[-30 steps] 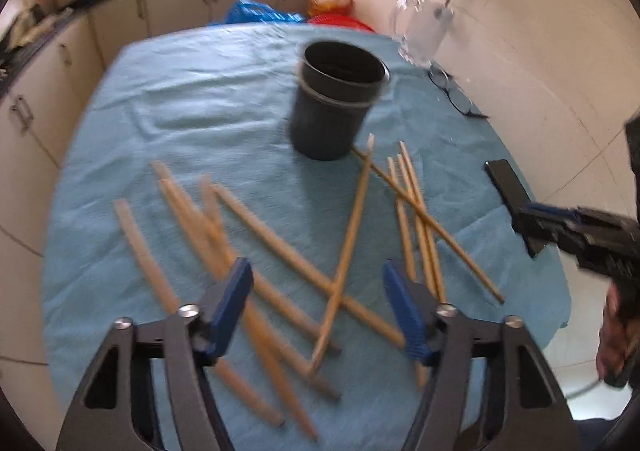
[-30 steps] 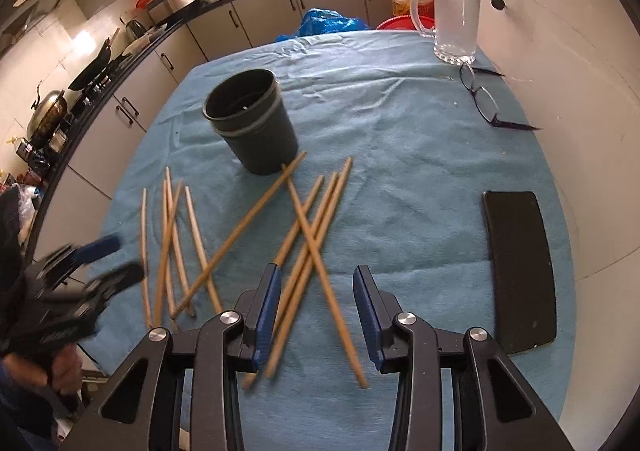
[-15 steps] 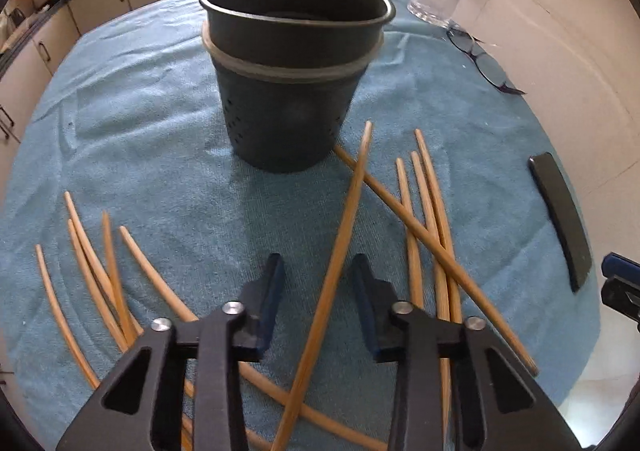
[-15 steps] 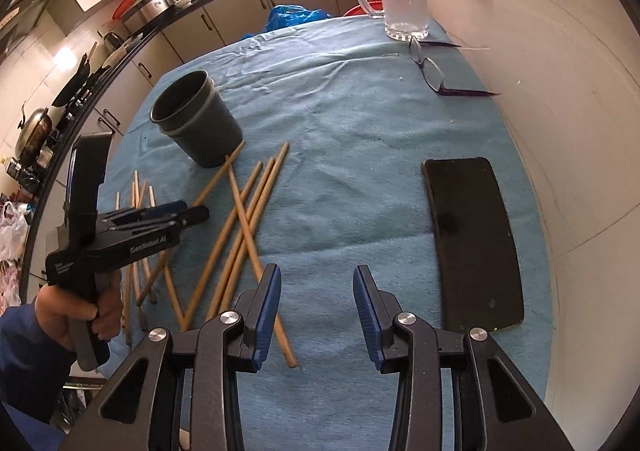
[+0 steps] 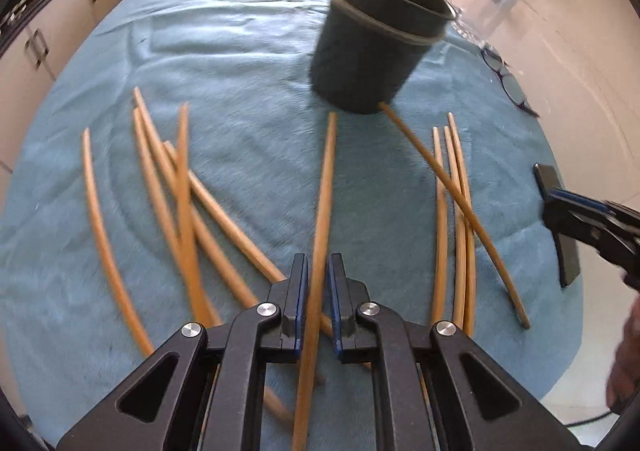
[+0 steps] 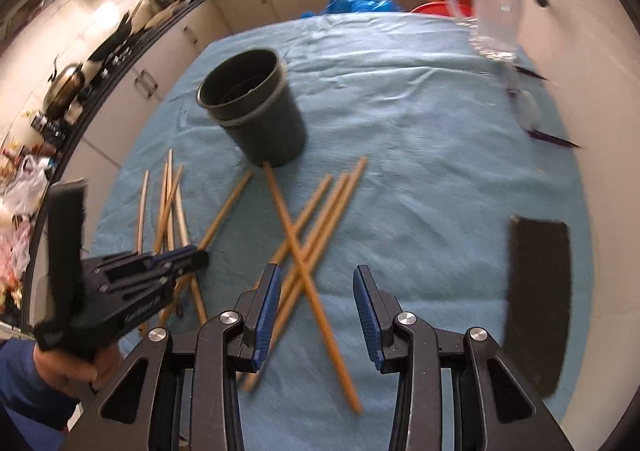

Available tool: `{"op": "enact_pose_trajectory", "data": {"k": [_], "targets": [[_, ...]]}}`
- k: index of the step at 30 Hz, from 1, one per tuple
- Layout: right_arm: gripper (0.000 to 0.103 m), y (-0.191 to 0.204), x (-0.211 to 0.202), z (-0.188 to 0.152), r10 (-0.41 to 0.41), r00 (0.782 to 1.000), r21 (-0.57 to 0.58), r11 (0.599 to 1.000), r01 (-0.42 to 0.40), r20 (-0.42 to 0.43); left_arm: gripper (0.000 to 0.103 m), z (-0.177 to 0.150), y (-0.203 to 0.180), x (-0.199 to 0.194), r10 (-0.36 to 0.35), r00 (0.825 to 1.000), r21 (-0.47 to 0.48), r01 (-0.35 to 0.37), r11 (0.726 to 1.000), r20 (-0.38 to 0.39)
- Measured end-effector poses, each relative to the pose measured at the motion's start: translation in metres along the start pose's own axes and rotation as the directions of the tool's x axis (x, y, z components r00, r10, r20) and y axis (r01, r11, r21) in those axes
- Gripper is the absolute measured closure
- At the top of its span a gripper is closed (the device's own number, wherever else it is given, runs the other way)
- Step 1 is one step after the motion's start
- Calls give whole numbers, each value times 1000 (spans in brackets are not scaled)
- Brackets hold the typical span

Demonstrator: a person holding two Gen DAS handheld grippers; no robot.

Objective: Organize utensils
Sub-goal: 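Close the left tool on one wooden chopstick while the right tool grasps another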

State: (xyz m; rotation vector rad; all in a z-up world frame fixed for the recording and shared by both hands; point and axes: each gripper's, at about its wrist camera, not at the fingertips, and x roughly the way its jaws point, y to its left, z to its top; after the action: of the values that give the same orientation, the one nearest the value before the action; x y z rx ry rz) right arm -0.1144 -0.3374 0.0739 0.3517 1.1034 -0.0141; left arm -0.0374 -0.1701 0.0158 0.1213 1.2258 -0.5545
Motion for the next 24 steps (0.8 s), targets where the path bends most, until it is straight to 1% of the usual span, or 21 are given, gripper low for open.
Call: {"op": "enact_pose_trajectory", "data": {"k": [6, 8, 11, 13, 15, 17, 19, 21, 23, 24], "targets": [[62, 22, 34, 21, -3, 998, -113, 994, -4, -55, 93, -5, 7, -5, -12, 1000, -23, 12, 1000, 12], [62, 26, 47, 29, -2, 997, -128, 992, -7, -74, 93, -5, 11, -6, -17, 1000, -30, 17, 999, 9], [62, 25, 58, 39, -8, 997, -138, 990, -1, -71, 93, -1, 13, -3, -18, 1000, -39, 18, 999, 0], [65, 25, 64, 46, -14, 997, -145, 989, 3, -74, 93, 1, 17, -3, -15, 1000, -47, 15, 999, -5], [67, 24, 70, 51, -2, 997, -155, 988, -10, -82, 92, 5, 18, 0, -17, 1000, -56, 16, 998, -9], [68, 26, 77, 55, -9, 996, -170, 985, -7, -94, 89, 10, 20, 2, -14, 1000, -62, 13, 998, -15], [70, 26, 85, 58, -5, 994, -179, 984, -15, -110, 82, 15, 20, 4, -16, 1000, -66, 15, 998, -16], [71, 28, 94, 59, -22, 993, -192, 981, -1, -119, 78, 20, 19, 6, -15, 1000, -65, 14, 998, -17], [79, 25, 99, 60, -16, 992, -181, 984, -7, -127, 76, 25, 17, 8, -15, 1000, -65, 14, 998, -15], [88, 24, 101, 60, -10, 992, -176, 984, -13, -127, 76, 28, 17, 9, -14, 1000, -67, 14, 998, -11]]}}
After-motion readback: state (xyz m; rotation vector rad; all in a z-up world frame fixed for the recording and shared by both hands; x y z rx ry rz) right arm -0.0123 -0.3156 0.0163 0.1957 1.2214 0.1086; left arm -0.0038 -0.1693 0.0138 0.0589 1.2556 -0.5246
